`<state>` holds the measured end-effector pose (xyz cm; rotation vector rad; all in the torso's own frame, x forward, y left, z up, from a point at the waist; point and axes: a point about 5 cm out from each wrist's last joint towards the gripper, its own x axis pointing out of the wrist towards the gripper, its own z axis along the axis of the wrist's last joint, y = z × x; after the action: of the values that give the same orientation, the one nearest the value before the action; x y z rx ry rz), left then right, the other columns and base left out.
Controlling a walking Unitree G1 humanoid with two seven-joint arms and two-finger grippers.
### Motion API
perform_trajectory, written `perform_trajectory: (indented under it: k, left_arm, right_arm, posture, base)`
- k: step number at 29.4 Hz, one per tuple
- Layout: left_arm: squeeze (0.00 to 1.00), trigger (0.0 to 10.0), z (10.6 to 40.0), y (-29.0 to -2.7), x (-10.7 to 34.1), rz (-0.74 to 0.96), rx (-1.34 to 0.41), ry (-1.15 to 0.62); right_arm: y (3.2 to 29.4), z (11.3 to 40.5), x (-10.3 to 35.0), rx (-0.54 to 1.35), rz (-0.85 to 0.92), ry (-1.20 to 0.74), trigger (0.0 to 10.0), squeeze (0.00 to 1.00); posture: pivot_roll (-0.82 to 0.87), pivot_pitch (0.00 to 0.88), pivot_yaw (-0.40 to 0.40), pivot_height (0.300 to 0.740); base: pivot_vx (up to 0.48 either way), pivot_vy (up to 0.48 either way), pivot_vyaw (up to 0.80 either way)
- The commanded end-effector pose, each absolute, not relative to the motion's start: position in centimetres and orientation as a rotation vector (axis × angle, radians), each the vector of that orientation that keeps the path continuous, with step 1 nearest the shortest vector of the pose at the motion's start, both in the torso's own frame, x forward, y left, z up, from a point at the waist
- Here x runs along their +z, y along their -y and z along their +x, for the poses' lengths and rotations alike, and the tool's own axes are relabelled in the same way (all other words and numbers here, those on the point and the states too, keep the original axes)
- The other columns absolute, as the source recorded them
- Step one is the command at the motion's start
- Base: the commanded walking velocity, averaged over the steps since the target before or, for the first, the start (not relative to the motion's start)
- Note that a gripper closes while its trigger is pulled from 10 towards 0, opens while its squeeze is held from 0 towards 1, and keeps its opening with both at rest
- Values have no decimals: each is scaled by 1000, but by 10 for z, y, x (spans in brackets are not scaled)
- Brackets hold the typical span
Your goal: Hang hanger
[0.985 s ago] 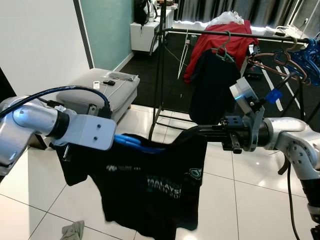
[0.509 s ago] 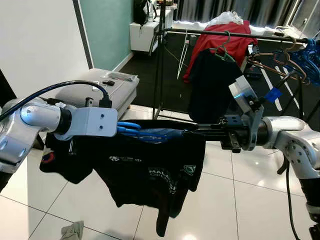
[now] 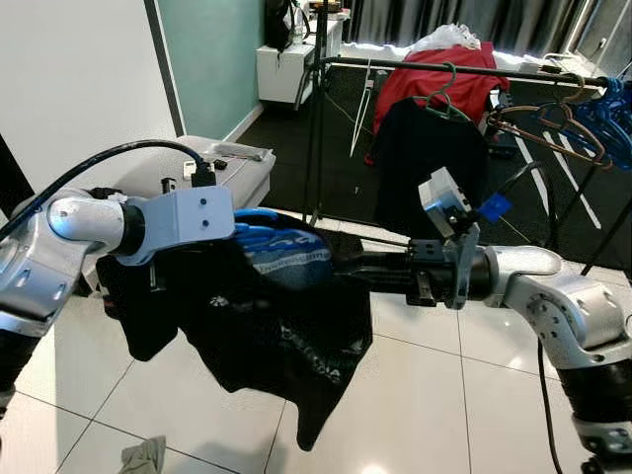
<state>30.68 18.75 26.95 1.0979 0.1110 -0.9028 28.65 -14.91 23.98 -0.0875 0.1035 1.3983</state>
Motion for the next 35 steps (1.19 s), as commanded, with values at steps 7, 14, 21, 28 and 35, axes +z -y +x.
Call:
perform_trajectory:
  k: [7,14,21,28,35]
  left_arm:
    - [0,10000,308,-195,271,1053,-866,-110]
    - [0,10000,306,-194,272,1030,-894,-92]
    - [0,10000,297,-180,271,1005,-1007,-32]
    - [0,10000,283,-165,273,967,-1153,9]
    - [0,10000,274,-151,272,944,-1275,7]
  right_arm:
    - [196,278,280,1356,-149,-1,10000,1000]
    - [249,284,339,1113,-161,220,10000,745]
    - [285,297,303,879,-523,-100,10000,0]
    - [265,289,295,1049,-445,-91,10000,0]
    - [245,296,296,1161,-382,-12,10000,0]
  posture:
    - [-24,0,-33,740]
    - [-42,0,-34,740]
    - [-54,0,-38,740]
    - [-51,0,-39,740]
    - [-49,0,-38,740]
  base:
    - [0,0,0]
    - [0,0,0]
    - [0,0,0]
    - [0,0,0]
    - [0,0,0]
